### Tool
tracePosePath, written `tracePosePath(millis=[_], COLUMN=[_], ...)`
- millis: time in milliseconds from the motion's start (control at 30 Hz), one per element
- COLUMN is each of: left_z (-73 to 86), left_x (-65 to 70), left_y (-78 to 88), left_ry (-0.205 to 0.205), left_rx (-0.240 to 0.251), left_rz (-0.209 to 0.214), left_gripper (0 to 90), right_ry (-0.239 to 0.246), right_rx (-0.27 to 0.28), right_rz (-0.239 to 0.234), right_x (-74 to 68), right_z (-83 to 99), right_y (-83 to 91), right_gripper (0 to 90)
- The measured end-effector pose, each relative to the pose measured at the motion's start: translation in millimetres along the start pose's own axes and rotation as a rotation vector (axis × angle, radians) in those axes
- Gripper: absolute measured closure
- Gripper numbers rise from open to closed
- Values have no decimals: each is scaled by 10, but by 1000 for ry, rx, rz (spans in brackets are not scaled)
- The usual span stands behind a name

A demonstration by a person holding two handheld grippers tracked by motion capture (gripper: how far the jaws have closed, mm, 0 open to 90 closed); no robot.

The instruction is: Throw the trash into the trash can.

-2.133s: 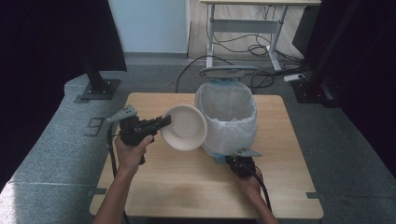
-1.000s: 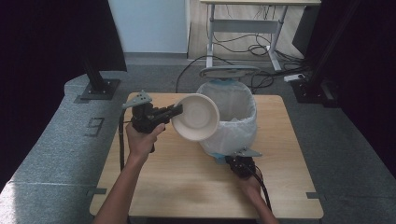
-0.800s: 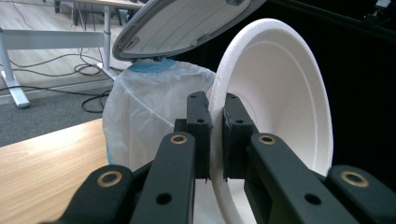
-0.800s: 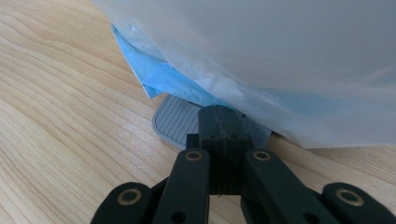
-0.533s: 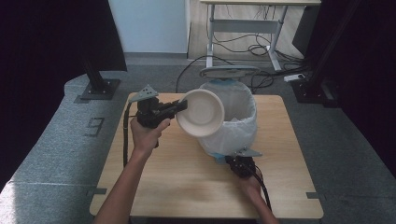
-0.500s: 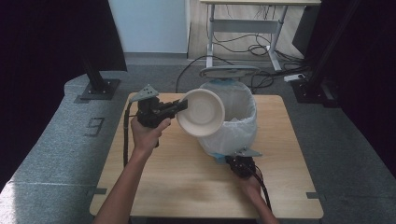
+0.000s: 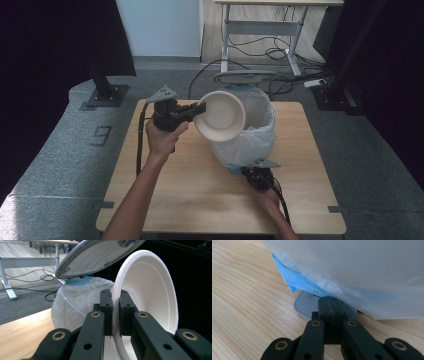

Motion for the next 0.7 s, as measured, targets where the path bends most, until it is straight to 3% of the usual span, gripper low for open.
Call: tracePosePath(millis=[233,700], left_z=[-19,-56], left_x=[27,37], left_y=[-134,-252], left_ry=[-9,-15], left_rx=[-10,-18], left_rz=[0,-9], left_gripper=[841,841], right_ry=[0,0], right_rx=[0,0], right_rz=[-2,-2], right_x=[2,3], right_z=[0,0], right_y=[0,1], right_gripper=[894,894])
Point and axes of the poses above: each handheld gripper's, and its own axes: y roughly backward along the jaws, z roughly out of its underside, x roughly to its right, the point moved 7 cm from there along -y, roughly forward along the jaws, and after that the axes turned 4 degrees about y, right-handed, at the moved point
